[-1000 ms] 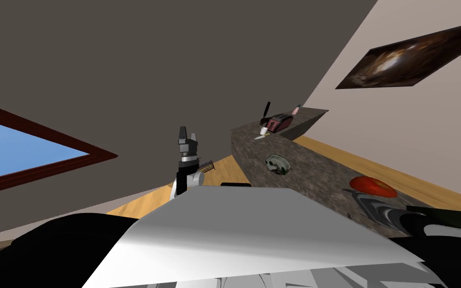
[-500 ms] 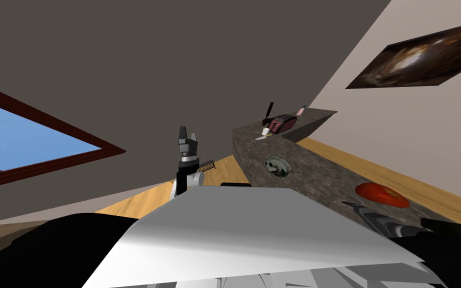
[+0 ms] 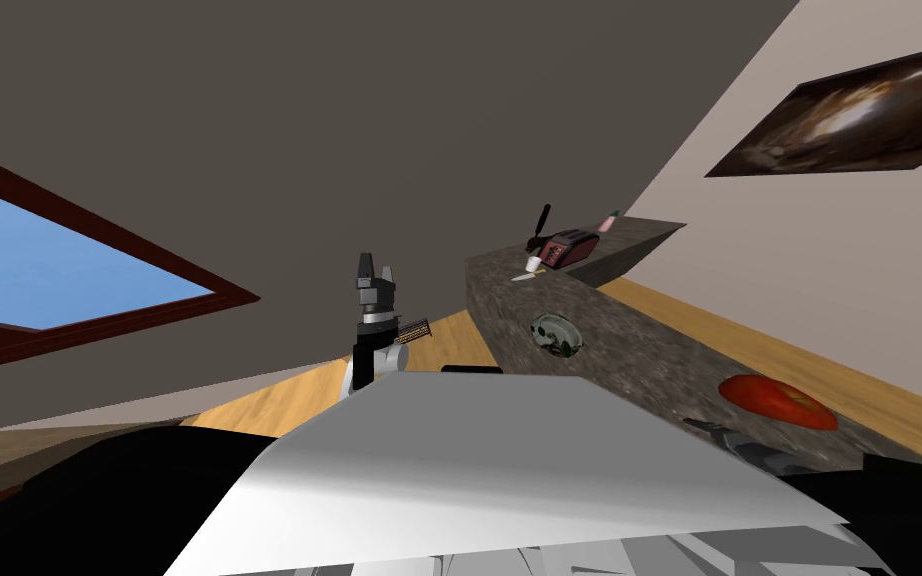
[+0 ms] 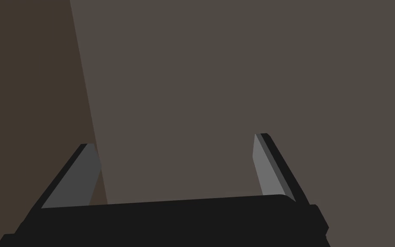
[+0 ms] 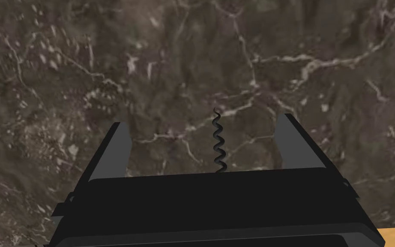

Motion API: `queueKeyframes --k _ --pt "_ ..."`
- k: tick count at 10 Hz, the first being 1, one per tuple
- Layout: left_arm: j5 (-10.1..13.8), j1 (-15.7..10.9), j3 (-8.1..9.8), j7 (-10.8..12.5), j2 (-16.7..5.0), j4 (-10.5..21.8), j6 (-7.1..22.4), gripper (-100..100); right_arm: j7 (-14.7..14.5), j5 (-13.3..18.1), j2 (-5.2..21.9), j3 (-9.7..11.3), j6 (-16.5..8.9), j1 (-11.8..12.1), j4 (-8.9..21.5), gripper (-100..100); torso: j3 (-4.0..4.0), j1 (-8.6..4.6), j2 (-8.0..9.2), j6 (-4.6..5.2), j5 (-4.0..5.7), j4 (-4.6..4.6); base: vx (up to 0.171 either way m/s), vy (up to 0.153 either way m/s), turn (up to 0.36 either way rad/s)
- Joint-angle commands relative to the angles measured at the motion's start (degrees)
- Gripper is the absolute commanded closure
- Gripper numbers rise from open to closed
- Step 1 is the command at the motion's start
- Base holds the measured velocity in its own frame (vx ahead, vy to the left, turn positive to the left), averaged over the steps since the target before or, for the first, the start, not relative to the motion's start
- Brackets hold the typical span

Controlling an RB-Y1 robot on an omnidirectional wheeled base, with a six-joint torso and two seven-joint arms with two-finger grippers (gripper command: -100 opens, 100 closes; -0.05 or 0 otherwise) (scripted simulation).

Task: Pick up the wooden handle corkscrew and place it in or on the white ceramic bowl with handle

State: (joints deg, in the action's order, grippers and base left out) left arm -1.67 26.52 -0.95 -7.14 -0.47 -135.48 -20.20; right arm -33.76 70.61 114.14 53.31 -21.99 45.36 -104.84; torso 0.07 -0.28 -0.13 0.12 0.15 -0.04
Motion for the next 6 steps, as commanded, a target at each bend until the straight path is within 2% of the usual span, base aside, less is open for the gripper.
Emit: queueKeyframes --k 1,6 --pt "0.00 0.00 0.00 0.00 0.00 0.00 0.00 0 -0.13 1.88 0.96 1.57 -0.66 0.93 -1.84 -100 0.00 0.00 0.00 0.00 0.00 0.00 0.006 -0.029 0.049" --pt "0.00 0.00 0.00 0.00 0.00 0.00 0.00 0 -1.81 5.63 3.62 5.21 -1.06 2.77 -7.14 -100 0.01 0.00 -0.02 -0.01 0.01 0.00 0.009 -0.027 0.068"
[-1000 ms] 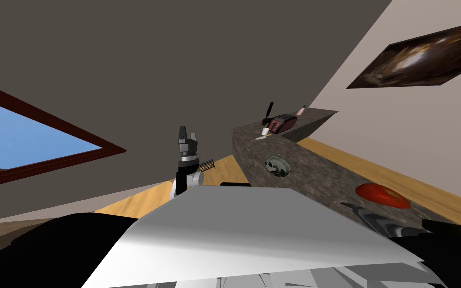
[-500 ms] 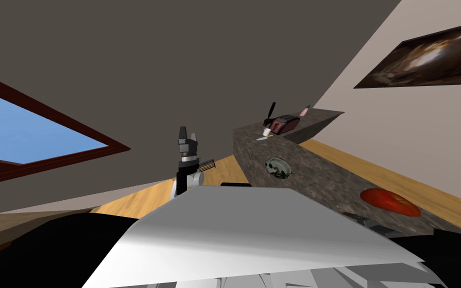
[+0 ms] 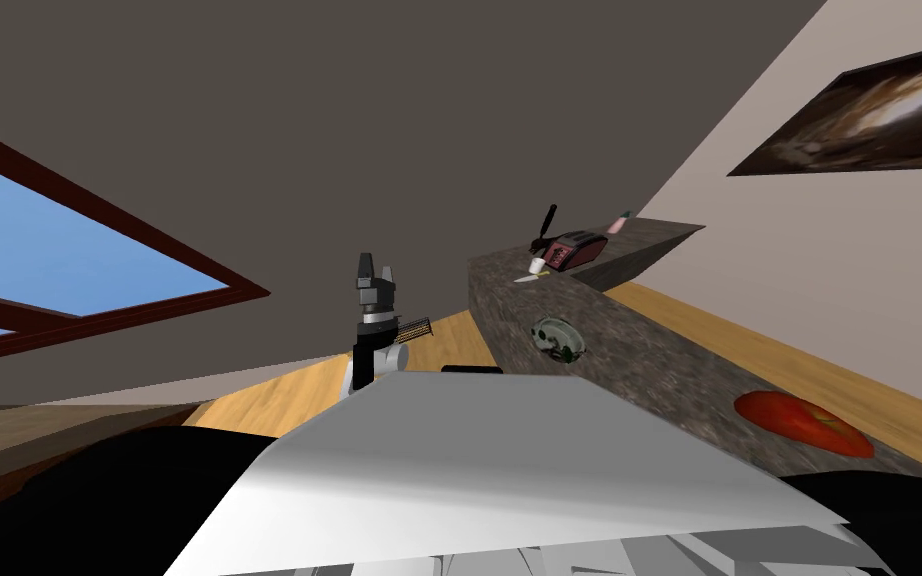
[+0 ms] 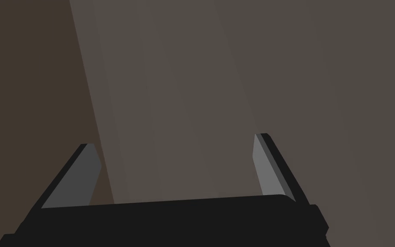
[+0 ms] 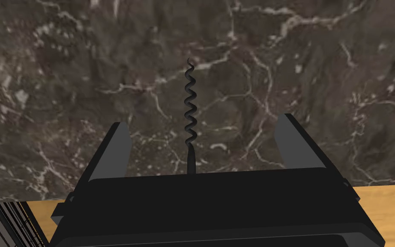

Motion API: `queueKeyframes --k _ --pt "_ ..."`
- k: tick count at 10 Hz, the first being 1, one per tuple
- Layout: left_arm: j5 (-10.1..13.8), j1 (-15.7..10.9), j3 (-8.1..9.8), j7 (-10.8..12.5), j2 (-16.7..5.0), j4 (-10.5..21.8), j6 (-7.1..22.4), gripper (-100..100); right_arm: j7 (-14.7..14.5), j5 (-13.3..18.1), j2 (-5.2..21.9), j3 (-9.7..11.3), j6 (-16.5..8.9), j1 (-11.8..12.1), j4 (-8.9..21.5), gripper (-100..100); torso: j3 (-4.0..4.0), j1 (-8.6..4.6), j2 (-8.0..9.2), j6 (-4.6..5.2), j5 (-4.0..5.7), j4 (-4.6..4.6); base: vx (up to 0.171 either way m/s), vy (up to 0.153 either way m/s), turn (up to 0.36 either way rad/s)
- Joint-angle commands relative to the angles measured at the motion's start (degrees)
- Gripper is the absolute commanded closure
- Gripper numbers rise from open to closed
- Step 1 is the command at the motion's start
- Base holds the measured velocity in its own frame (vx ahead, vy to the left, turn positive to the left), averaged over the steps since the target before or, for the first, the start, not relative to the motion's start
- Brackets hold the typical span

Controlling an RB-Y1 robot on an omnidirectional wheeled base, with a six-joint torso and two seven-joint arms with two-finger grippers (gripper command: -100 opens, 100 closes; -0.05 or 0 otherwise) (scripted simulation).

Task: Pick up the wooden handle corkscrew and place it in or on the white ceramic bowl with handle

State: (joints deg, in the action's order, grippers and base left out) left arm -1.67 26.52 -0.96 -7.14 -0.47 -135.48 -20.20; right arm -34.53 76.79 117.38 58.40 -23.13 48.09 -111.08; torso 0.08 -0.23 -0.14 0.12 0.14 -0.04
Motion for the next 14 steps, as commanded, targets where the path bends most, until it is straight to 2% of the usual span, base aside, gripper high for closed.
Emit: queueKeyframes --k 1,2,3,4,7,8,9,13,14 --pt "0.00 0.00 0.00 0.00 0.00 0.00 0.00 0 -1.35 0.08 0.69 0.64 0.05 0.26 -1.91 -100 0.00 0.00 0.00 0.00 0.00 0.00 0.012 0.006 0.054" --pt "0.00 0.00 0.00 0.00 0.00 0.00 0.00 0 -0.68 0.25 0.21 0.42 -0.04 0.19 -0.93 -100 0.01 0.07 -0.01 0.00 -0.01 0.00 0.006 0.005 0.009" --pt "0.00 0.00 0.00 0.00 0.00 0.00 0.00 0 -0.83 0.28 0.21 0.45 -0.01 0.21 -1.03 0 0.00 0.07 0.00 0.01 -0.02 0.00 0.000 0.000 0.000" --pt "0.00 0.00 0.00 0.00 0.00 0.00 0.00 0 -1.24 0.01 -1.56 -0.04 0.92 -0.01 0.48 -100 -0.01 0.06 0.02 0.01 -0.01 0.01 -0.010 0.010 0.081" --pt "0.00 0.00 0.00 0.00 0.00 0.00 0.00 0 -2.10 -0.53 -5.11 -1.00 2.79 -0.43 3.48 -100 -0.07 0.09 0.12 0.01 -0.02 0.03 -0.021 0.016 0.068" --pt "0.00 0.00 0.00 0.00 0.00 0.00 0.00 0 -2.54 -1.13 -4.45 -0.93 2.47 -0.41 2.68 -100 -0.07 0.09 0.12 0.00 -0.02 0.03 -0.009 0.006 0.012" --pt "0.00 0.00 0.00 0.00 0.00 0.00 0.00 0 -2.74 -1.22 -4.57 -0.97 2.62 -0.43 2.77 100 -0.06 0.07 0.09 0.01 -0.02 0.03 0.000 0.000 0.000" --pt "0.00 0.00 0.00 0.00 0.00 0.00 0.00 0 -2.73 -1.20 -4.54 -0.97 2.58 -0.43 2.68 100 -0.03 -0.24 0.05 0.01 0.16 0.01 0.000 0.000 0.000" --pt "0.00 0.00 0.00 0.00 0.00 0.00 0.00 0 -2.72 -1.20 -4.54 -0.97 2.58 -0.43 2.68 0 -0.03 -0.26 0.05 0.01 0.16 0.01 0.000 0.000 0.000"
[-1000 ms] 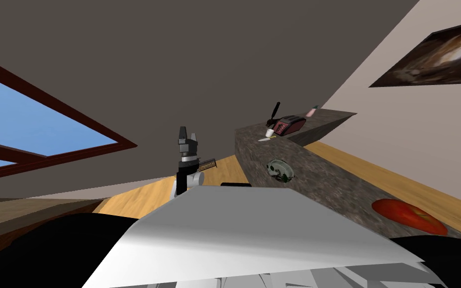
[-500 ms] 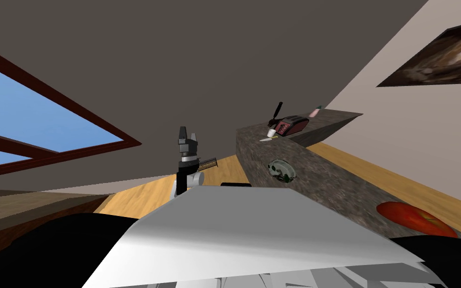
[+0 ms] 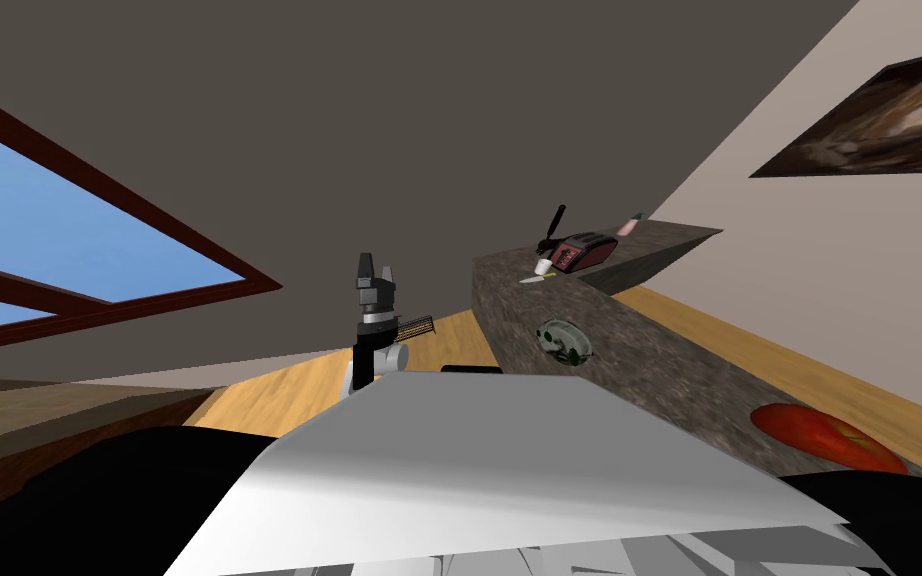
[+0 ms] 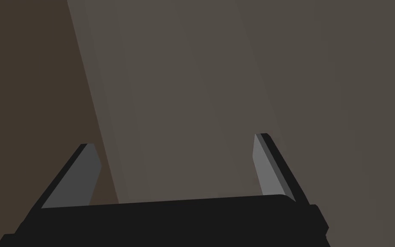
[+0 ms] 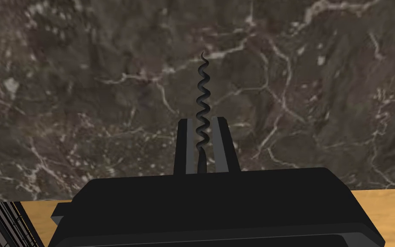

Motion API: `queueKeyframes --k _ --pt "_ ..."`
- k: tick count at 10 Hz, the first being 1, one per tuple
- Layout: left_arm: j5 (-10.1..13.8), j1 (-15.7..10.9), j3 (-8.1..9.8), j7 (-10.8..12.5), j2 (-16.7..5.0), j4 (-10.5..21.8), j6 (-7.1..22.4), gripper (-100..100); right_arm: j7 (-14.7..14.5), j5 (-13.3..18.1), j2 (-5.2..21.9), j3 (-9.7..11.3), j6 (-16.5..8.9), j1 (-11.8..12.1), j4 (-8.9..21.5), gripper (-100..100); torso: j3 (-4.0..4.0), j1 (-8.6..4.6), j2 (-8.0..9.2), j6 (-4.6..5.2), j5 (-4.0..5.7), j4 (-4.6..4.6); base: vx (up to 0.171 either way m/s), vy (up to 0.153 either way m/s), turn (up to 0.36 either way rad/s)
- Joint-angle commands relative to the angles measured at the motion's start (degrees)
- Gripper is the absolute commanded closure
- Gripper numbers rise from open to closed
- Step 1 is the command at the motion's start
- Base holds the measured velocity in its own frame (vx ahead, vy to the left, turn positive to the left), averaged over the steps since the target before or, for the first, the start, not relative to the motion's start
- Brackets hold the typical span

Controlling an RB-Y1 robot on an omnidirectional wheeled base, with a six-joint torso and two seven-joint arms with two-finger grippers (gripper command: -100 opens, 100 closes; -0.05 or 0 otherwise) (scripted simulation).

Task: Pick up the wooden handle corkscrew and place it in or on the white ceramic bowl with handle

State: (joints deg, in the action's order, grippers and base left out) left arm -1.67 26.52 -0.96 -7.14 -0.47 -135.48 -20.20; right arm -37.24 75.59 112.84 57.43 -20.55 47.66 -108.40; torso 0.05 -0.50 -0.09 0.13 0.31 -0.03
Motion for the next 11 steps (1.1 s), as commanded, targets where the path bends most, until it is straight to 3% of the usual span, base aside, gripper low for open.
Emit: queueKeyframes --k 1,3,4,5,6,11 --pt "0.00 0.00 0.00 0.00 0.00 0.00 0.00 0 1.19 1.03 1.80 0.62 -1.04 0.28 -1.20 100 0.00 0.00 0.00 0.00 0.00 0.00 0.015 -0.012 -0.073" --pt "0.00 0.01 0.00 0.00 0.00 0.00 0.00 0 1.76 1.39 4.17 1.26 -2.28 0.56 -3.20 100 0.04 -0.05 -0.07 0.02 -0.02 -0.02 0.025 -0.025 -0.095" --pt "0.00 0.00 0.00 0.00 0.00 0.00 0.00 0 1.66 1.37 3.32 1.07 -1.82 0.50 -2.48 100 0.05 -0.05 -0.09 0.01 -0.02 -0.02 0.009 -0.008 -0.013" --pt "0.00 0.00 0.00 0.00 0.00 0.00 0.00 0 1.63 1.33 3.40 1.11 -1.91 0.52 -2.61 0 0.03 -0.01 -0.06 -0.01 -0.02 -0.01 0.000 0.000 0.000" --pt "0.00 0.00 0.00 0.00 0.00 0.00 0.00 0 3.85 2.93 4.30 1.95 -3.08 0.74 -3.48 100 0.01 0.02 -0.02 -0.01 -0.03 0.00 -0.008 0.030 0.011" --pt "0.00 0.00 -0.01 0.00 0.01 0.00 0.00 0 10.11 7.39 7.13 4.64 -5.92 1.81 -6.21 100 -0.07 0.38 0.12 0.03 -0.12 0.03 -0.014 0.061 0.006"
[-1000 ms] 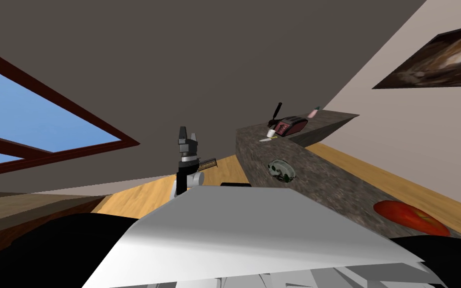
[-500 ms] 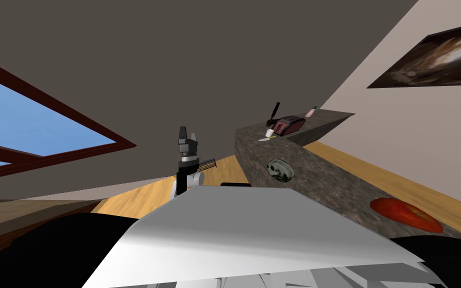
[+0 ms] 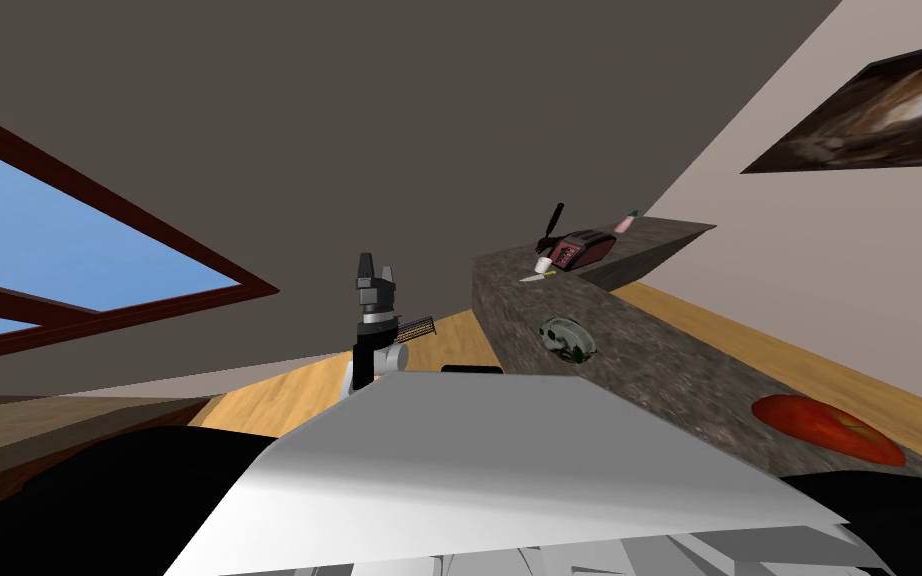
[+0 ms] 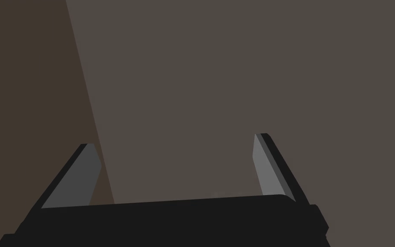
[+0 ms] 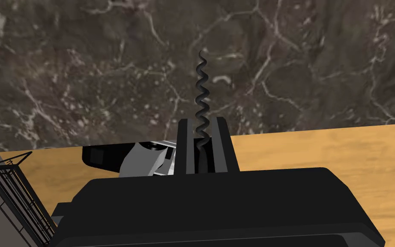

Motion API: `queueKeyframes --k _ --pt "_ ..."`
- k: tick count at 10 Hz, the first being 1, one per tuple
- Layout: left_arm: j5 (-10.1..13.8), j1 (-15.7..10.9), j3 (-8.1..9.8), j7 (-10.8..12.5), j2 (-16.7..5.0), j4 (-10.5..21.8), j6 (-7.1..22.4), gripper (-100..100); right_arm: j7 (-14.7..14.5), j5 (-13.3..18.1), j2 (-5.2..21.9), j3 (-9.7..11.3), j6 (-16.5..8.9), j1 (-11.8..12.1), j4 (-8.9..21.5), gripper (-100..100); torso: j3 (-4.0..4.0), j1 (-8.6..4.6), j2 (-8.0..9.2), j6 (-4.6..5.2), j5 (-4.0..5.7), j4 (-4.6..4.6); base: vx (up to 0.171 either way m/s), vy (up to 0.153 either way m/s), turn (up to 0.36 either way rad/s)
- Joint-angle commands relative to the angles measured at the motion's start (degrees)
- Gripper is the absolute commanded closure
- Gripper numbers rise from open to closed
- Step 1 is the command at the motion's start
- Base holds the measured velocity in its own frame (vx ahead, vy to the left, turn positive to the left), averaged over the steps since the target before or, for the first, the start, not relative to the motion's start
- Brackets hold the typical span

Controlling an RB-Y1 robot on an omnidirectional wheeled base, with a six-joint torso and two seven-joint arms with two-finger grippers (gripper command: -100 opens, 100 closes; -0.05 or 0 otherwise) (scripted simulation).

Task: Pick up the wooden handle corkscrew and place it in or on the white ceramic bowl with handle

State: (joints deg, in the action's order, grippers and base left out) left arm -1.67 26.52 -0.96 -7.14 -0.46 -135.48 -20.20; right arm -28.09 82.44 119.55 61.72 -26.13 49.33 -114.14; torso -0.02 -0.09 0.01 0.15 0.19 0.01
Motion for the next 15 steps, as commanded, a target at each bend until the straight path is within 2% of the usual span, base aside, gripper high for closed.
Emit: queueKeyframes --k 1,4,5,11,12,15 --pt "0.00 0.00 0.00 0.00 0.00 0.00 0.00 0 2.48 1.62 1.14 1.06 -0.95 0.47 -1.16 100 0.00 0.00 0.00 0.00 0.00 0.00 -0.007 0.088 0.011" --pt "0.00 0.00 0.00 0.00 0.00 0.00 0.00 0 7.15 5.08 3.49 3.32 -2.96 1.51 -3.37 100 0.01 0.08 -0.02 0.03 -0.02 -0.01 -0.008 0.092 0.011" --pt "0.00 0.00 0.00 0.00 0.00 0.00 0.00 0 7.44 5.08 3.49 3.32 -2.96 1.51 -3.37 100 0.04 0.14 -0.06 0.03 -0.04 -0.02 0.004 0.071 -0.006" --pt "0.00 0.00 0.00 0.00 0.00 0.00 0.00 0 17.74 12.46 8.29 7.41 -8.43 2.77 -7.49 100 0.09 0.05 -0.15 0.03 -0.02 -0.04 0.009 0.073 0.020" --pt "0.00 0.00 0.00 0.00 0.00 0.00 0.00 0 18.27 12.46 8.29 7.41 -8.43 2.77 -7.49 100 0.11 0.03 -0.19 0.02 -0.01 -0.04 0.023 0.043 0.007" --pt "0.00 0.00 0.00 0.00 -0.01 0.00 0.00 0 23.45 16.18 10.45 8.70 -12.41 2.42 -8.98 100 0.14 -0.25 -0.26 0.00 0.04 -0.04 0.032 0.017 0.030"
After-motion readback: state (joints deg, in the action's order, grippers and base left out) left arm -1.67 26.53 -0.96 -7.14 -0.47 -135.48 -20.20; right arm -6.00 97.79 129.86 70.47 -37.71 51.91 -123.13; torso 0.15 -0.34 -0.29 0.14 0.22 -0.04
